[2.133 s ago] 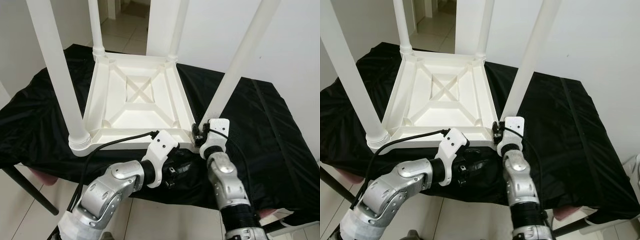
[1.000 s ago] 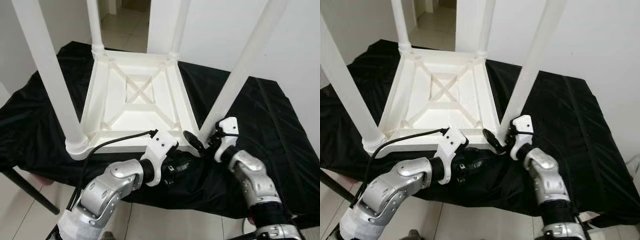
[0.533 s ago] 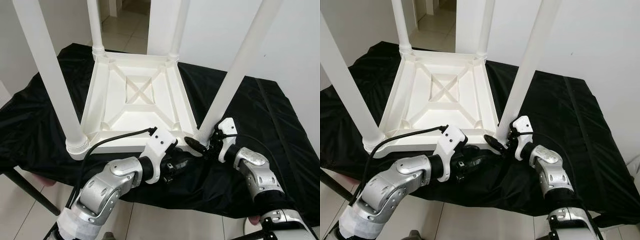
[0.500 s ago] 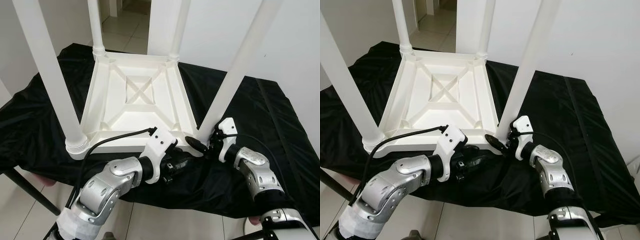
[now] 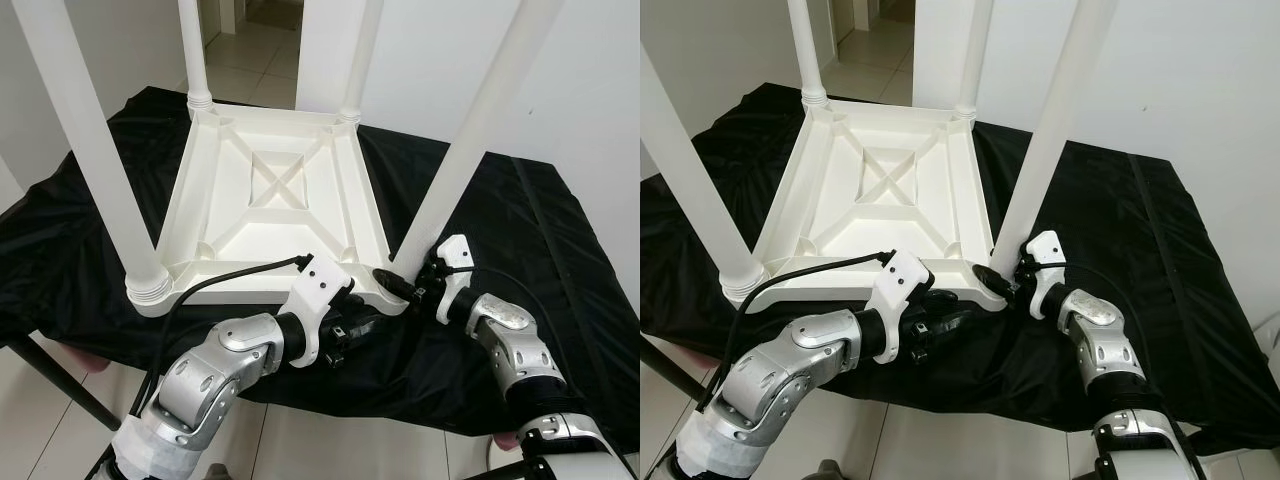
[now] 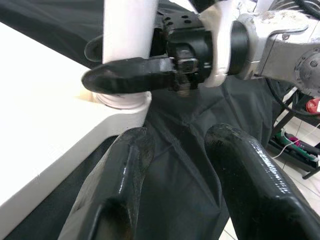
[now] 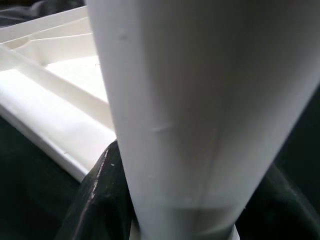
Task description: Building children table
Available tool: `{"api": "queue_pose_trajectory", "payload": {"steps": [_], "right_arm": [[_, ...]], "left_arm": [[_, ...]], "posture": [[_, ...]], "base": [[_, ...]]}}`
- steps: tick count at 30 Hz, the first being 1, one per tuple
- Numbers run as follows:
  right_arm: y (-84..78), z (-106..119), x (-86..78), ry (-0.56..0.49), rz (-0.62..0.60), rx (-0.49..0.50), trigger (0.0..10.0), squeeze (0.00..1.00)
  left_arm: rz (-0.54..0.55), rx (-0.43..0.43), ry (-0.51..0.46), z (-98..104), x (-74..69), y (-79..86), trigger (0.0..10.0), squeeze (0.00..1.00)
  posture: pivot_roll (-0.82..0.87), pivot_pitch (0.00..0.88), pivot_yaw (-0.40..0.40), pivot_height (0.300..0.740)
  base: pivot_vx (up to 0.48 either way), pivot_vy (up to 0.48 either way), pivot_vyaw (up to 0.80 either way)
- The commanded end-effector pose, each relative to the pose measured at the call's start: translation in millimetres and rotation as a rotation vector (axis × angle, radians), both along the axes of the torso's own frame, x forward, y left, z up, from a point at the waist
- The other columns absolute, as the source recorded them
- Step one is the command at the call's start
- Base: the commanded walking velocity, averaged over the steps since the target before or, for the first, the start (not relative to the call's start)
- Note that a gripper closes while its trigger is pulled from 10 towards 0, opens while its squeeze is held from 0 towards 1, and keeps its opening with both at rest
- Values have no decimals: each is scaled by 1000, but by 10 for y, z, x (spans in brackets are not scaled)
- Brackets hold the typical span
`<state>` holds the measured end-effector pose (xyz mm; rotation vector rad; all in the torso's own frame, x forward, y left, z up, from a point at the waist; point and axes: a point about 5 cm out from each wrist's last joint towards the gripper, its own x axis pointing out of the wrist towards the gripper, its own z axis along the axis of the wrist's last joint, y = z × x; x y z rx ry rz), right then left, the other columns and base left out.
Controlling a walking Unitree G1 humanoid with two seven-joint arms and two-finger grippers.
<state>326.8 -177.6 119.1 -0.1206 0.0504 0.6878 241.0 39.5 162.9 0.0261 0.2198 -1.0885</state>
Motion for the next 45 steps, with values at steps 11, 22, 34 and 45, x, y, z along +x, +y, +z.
{"api": "queue_pose_trajectory", "payload": {"steps": [11,22,34,45], "right_arm": [[185,-107,-95,45,-491,52,0,0],[516,-83,-223,78,-662,112,0,0],[468,33,-205,49,-643,160,10000,1000],[298,141,-143,-5,-481,162,10000,1000]], "left_arm": [[-25,-2,10,-12,-35,-40,10000,0],[-36,-3,8,-22,-31,-71,10000,0],[-24,0,1,-18,-16,-53,10000,0],[-8,-1,-2,-20,-12,-35,10000,0]], "posture": [[123,16,-93,740],[125,0,-98,740],[129,0,-101,740],[130,0,-99,740]], "base": [[0,0,0],[0,0,0],[0,0,0],[0,0,0]]}}
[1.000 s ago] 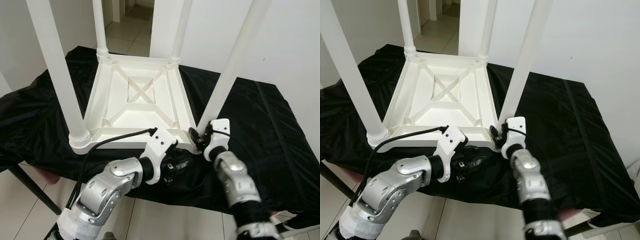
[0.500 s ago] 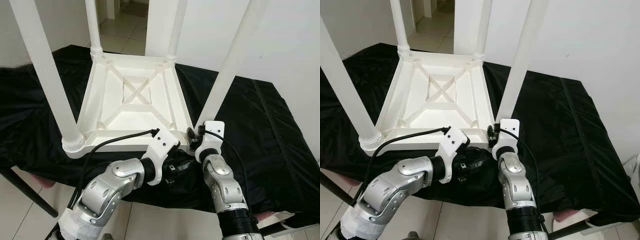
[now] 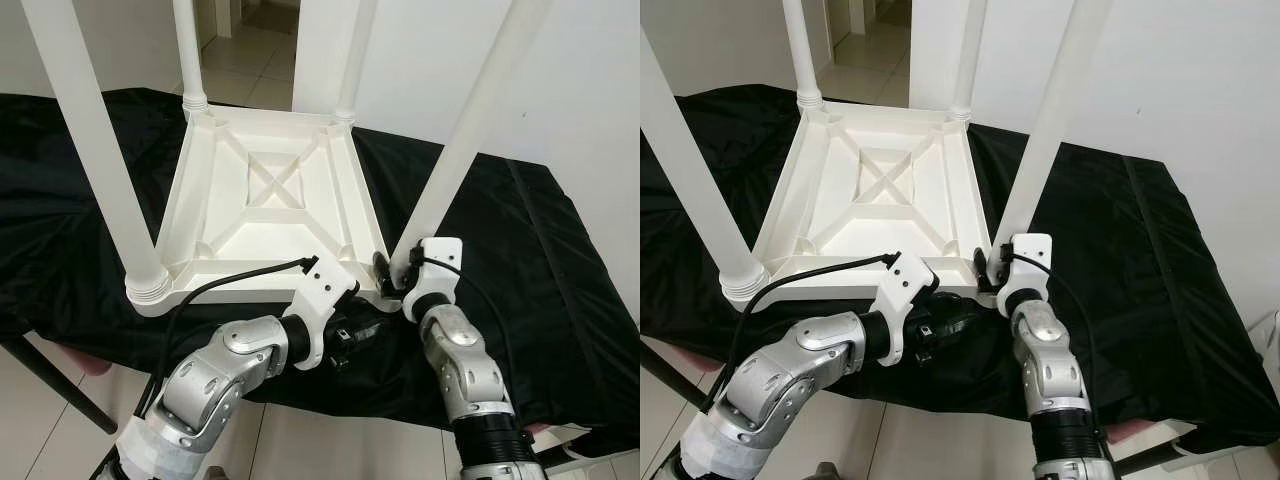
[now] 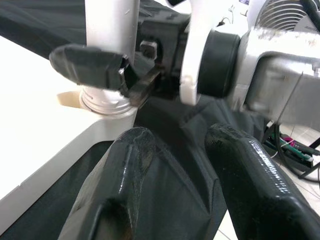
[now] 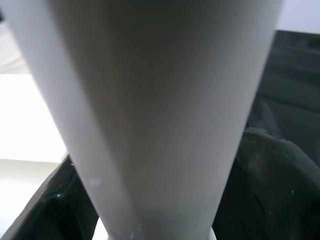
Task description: Building children table
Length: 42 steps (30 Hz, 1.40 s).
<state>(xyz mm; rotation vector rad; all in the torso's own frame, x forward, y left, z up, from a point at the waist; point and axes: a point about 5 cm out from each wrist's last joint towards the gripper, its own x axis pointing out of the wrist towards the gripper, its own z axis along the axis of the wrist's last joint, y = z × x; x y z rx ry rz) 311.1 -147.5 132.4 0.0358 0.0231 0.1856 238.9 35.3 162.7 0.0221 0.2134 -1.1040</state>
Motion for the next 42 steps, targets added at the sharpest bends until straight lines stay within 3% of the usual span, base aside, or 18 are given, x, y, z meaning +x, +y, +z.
{"api": "queue_pose_trajectory", "payload": {"steps": [1,7,9,16,21,22,23,24,25,26,37,38,40,41,42], "right_arm": [[0,26,4,-20,97,12,10000,0],[-30,15,-43,-18,310,-27,10000,0],[-114,-19,-36,-7,394,-81,10000,0],[-246,-71,44,-3,482,-178,10000,0],[-257,-70,114,-9,536,-178,10000,0],[-253,-65,125,-17,547,-187,9255,0],[-253,-65,125,-17,547,-187,9255,0],[-249,-68,142,-11,548,-188,3686,0],[-252,-73,154,-5,553,-186,3686,0],[-255,-81,163,0,560,-186,0,0],[-314,-154,116,-3,553,-151,0,0],[-338,-148,91,-12,495,-136,3490,0],[-344,-147,80,-16,474,-131,3490,0],[-340,-136,74,-32,433,-149,10000,0],[-335,-129,68,-43,408,-162,10000,0]], "left_arm": [[7,7,1,-20,6,7,10000,0],[7,8,2,-18,7,8,10000,0],[7,9,2,-16,7,10,10000,0],[11,12,3,-12,7,31,10000,0],[16,13,2,-2,4,46,10000,0],[17,13,2,0,4,48,10000,0],[17,13,2,0,4,48,10000,0],[18,14,2,2,5,51,10000,0],[19,14,2,3,4,52,10000,0],[19,14,2,4,0,54,10000,0],[22,14,7,-7,-23,54,10000,0],[19,13,11,-18,-21,44,10000,0],[18,13,12,-22,-23,41,10000,0],[15,12,15,-27,-24,36,10000,0],[13,12,17,-31,-27,34,10000,0]], "posture": [[130,0,-99,740],[129,0,-96,740],[130,2,-94,740],[132,14,-83,740],[142,26,-77,740],[142,26,-77,740],[142,26,-77,740],[145,28,-75,740],[147,29,-75,740],[149,30,-76,740],[137,42,-82,740],[134,42,-81,740],[131,42,-80,740],[126,41,-79,740],[125,41,-79,740]], "base": [[0,0,0],[0,0,0],[0,0,0],[0,0,0],[0,0,0],[0,0,0],[0,0,0],[0,0,0],[0,0,0],[0,0,0],[0,0,0],[0,0,0],[0,0,0],[0,0,0],[0,0,0]]}}
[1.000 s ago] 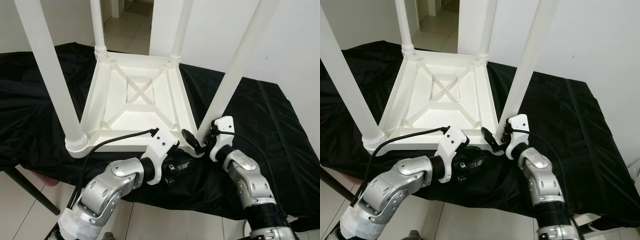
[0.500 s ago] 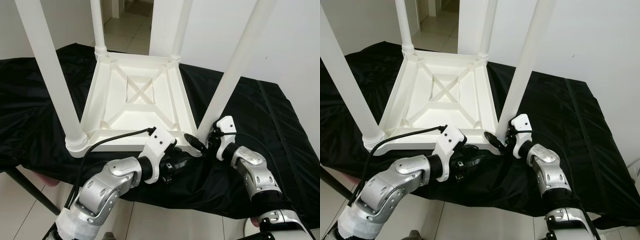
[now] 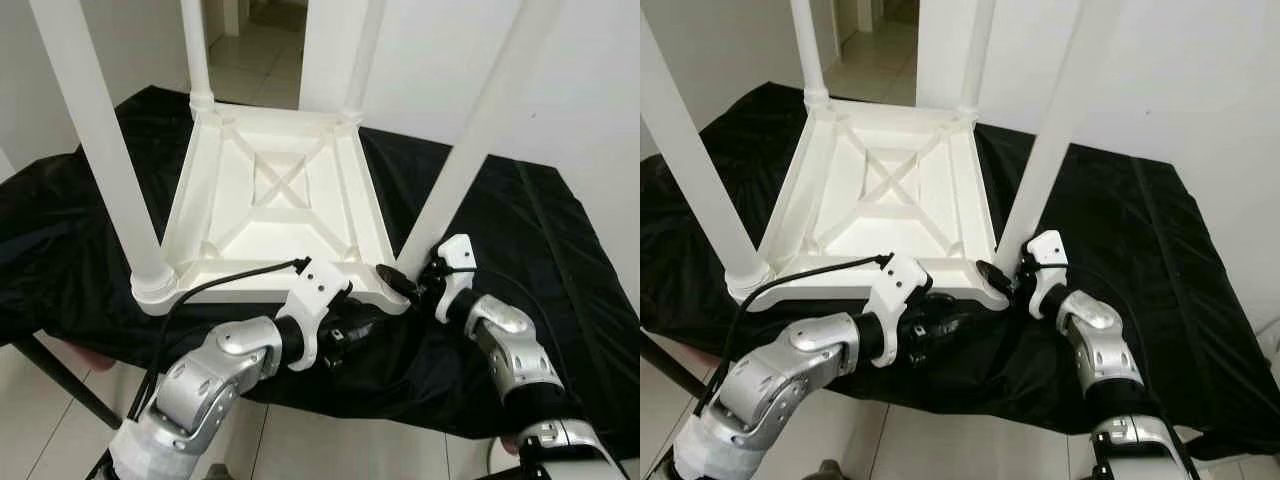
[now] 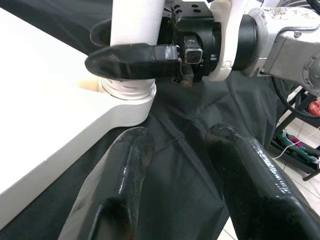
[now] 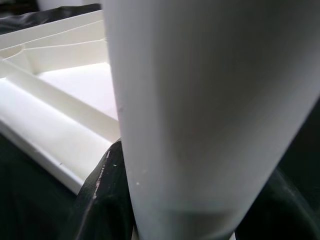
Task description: Building children table
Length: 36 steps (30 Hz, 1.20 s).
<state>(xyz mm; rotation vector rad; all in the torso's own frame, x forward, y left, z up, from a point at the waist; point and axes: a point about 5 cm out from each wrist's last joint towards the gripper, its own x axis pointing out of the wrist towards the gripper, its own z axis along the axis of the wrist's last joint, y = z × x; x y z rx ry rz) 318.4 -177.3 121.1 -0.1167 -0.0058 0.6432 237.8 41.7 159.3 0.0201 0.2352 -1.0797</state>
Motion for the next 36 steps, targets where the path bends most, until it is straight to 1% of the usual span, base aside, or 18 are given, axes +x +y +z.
{"api": "queue_pose_trajectory", "payload": {"steps": [1,3,8,11,12,13,14,16,19,21,24,28,29,31,32,34,35,36], "right_arm": [[-37,-16,-4,-2,-52,-19,10000,0],[26,8,-43,-6,-76,34,10000,0],[125,27,-102,-35,-249,47,10000,0],[192,51,-139,-40,-293,63,10000,0],[216,47,-147,-29,-363,73,10000,0],[216,47,-147,-29,-363,73,10000,0],[227,43,-152,-21,-412,78,10000,0],[230,10,-158,5,-551,86,10000,0],[233,-7,-170,18,-608,93,10000,0],[258,-28,-190,37,-697,100,10000,0],[332,-34,-210,44,-712,104,10000,0],[363,-29,-218,47,-709,112,10000,0],[372,-20,-229,42,-698,125,10000,882],[375,-11,-239,40,-695,133,10000,882],[377,12,-243,26,-682,139,10000,1000],[379,37,-246,14,-668,150,10000,1000],[358,92,-256,-32,-655,161,10000,1000],[358,92,-256,-32,-655,161,10000,1000]], "left_arm": [[-10,1,-1,2,-16,-30,10000,0],[-16,-3,2,4,-19,-37,10000,0],[-12,-17,-1,13,15,-67,10000,0],[-8,-24,-4,23,27,-79,10000,0],[-2,-29,-3,22,34,-79,10000,0],[-2,-29,-3,22,34,-79,10000,0],[2,-33,-1,21,38,-79,10000,0],[14,-41,1,20,43,-72,10000,0],[21,-46,1,21,43,-75,10000,0],[42,-54,-5,28,61,-73,10000,0],[69,-59,-19,49,96,-52,10000,0],[87,-61,-27,59,119,-38,10000,0],[104,-65,-33,67,133,-25,10000,0],[115,-68,-37,71,141,-17,10000,0],[127,-68,-44,77,148,-7,10000,0],[144,-61,-57,80,156,0,10000,0],[180,-43,-89,78,191,9,10000,0],[180,-43,-89,78,191,9,10000,0]], "posture": [[125,41,-79,740],[120,40,-78,740],[106,39,-72,740],[107,40,-76,740],[109,36,-81,740],[109,36,-81,740],[109,36,-81,740],[117,33,-89,740],[122,30,-91,740],[128,27,-93,740],[135,24,-92,740],[135,24,-92,740],[141,24,-93,740],[141,24,-93,740],[142,25,-91,740],[144,24,-90,740],[146,26,-92,740],[146,26,-92,740]], "base": [[0,0,0],[0,0,0],[0,0,0],[0,0,0],[0,0,0],[0,0,0],[0,0,0],[0,0,0],[0,0,0],[0,0,0],[0,0,0],[0,0,0],[0,0,0],[0,0,0],[0,0,0],[0,0,0],[0,0,0],[0,0,0]]}}
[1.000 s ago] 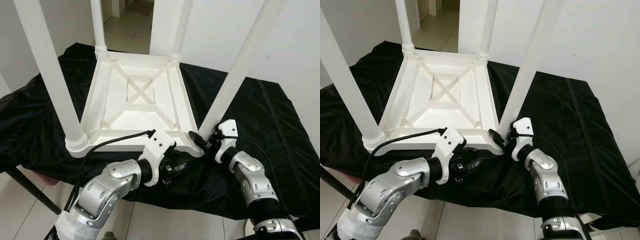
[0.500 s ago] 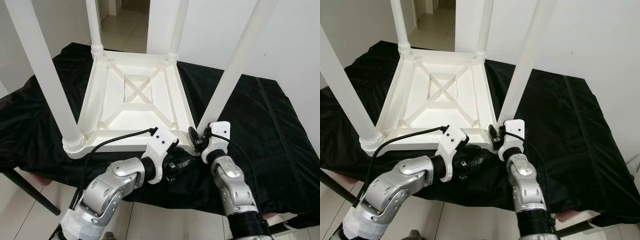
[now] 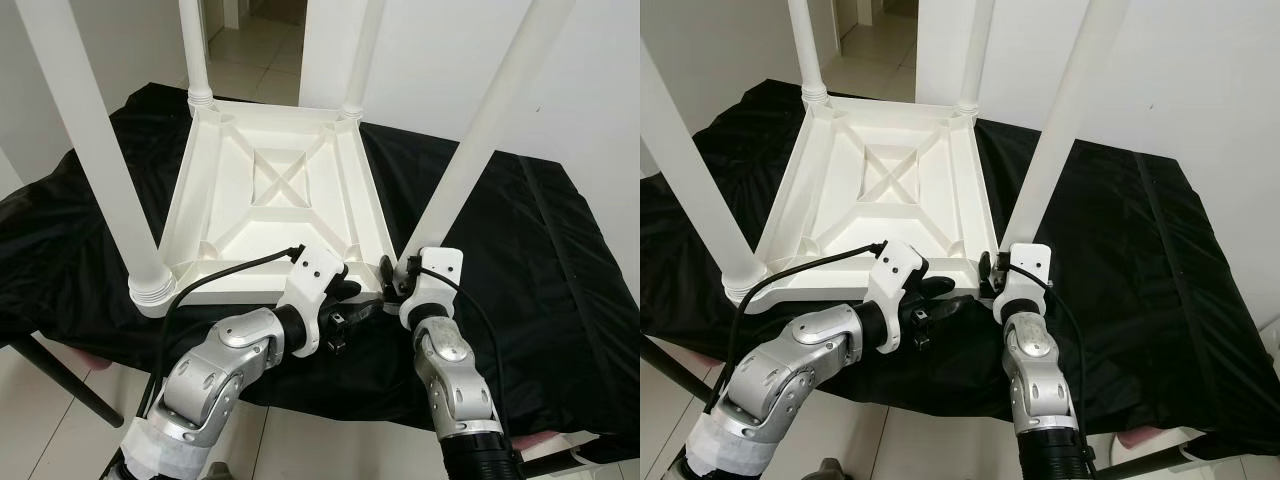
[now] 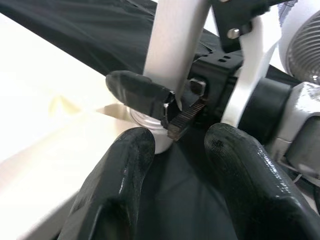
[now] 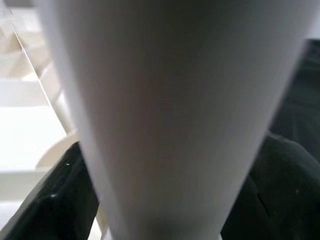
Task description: Building children table
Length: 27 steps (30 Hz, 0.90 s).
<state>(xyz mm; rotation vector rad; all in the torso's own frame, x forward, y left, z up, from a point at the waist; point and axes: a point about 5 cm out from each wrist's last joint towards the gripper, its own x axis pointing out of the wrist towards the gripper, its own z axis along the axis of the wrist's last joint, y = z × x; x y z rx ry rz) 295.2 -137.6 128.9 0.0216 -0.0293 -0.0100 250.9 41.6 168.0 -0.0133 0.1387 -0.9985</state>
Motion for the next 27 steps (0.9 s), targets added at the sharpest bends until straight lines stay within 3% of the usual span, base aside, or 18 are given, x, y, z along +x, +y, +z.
{"api": "queue_pose_trajectory", "payload": {"steps": [1,3,4,5,6,16,23,24,25,27], "right_arm": [[-52,22,-36,-30,-4,4,10000,1000],[-76,32,-72,-52,2,-10,10000,1000],[-89,32,-100,-58,12,-18,10000,655],[-89,32,-100,-58,12,-18,10000,655],[-91,24,-126,-55,31,-9,10000,0],[-259,33,-488,-120,39,-40,10000,0],[-238,8,-614,-123,109,-25,9804,0],[-226,17,-630,-125,138,-17,1333,0],[-212,15,-640,-120,163,1,0,0],[-203,23,-647,-127,184,2,0,0]], "left_arm": [[104,20,-25,-8,72,15,10000,0],[123,17,-31,-5,90,32,10000,0],[135,15,-35,-2,101,45,10000,0],[135,15,-35,-2,101,45,10000,0],[145,11,-37,1,109,56,10000,0],[209,-30,-55,33,147,170,10000,0],[224,-32,-53,23,170,195,10000,0],[229,-33,-56,34,178,206,10000,0],[233,-34,-59,39,178,218,10000,0],[239,-34,-63,42,171,231,10000,0]], "posture": [[146,30,-92,740],[145,37,-93,740],[146,41,-95,740],[146,41,-95,740],[146,45,-96,740],[142,77,-90,740],[138,85,-84,740],[139,86,-83,740],[138,84,-83,740],[143,81,-84,740]], "base": [[0,0,0],[0,0,0],[0,0,0],[0,0,0],[0,0,0],[0,0,0],[0,0,0],[0,0,0],[0,0,0],[0,0,0]]}}
